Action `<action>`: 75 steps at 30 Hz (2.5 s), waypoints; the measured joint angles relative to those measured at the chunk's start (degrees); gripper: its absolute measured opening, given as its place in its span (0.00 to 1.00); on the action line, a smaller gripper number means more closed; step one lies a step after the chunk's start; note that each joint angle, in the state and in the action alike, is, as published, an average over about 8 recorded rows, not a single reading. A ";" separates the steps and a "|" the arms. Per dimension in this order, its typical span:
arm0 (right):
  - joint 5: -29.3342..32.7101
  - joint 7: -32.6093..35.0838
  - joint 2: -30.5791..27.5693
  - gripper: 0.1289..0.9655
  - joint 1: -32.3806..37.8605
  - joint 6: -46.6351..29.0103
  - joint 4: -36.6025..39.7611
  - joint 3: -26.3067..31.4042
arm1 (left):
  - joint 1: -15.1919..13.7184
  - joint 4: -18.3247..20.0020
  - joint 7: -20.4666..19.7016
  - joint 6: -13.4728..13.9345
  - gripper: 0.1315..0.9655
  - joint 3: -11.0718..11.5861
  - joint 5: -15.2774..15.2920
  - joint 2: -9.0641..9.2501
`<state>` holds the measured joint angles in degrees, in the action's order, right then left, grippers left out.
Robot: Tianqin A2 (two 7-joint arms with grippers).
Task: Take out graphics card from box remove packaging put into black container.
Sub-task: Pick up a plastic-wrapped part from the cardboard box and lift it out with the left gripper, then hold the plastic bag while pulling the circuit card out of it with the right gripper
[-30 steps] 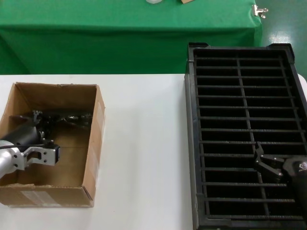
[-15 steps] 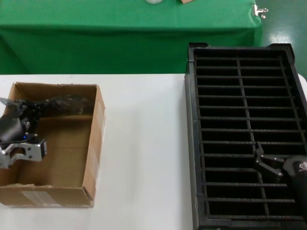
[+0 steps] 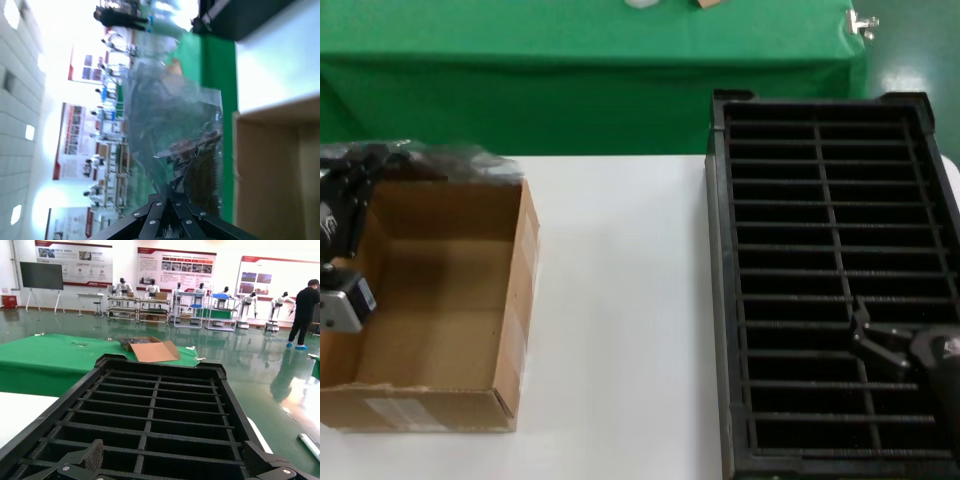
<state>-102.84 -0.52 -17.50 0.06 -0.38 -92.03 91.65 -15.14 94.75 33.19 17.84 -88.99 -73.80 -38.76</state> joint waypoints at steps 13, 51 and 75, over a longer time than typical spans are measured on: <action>0.00 0.00 0.00 1.00 0.00 0.00 0.00 0.00 | 11.42 16.23 -9.08 2.88 0.01 0.15 0.24 -1.94; 0.76 0.98 -4.68 0.93 7.87 -23.54 -9.24 14.68 | 14.07 18.04 -8.91 -0.85 0.01 -6.70 -1.20 -3.32; 22.30 -17.97 -8.42 0.36 5.63 -23.39 -17.27 11.40 | 14.00 18.04 -9.44 -1.43 0.01 -7.18 -1.00 -3.84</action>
<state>-80.55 -18.50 -25.92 5.69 -23.76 -109.31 103.05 -1.15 112.79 23.75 16.41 -96.17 -74.80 -42.60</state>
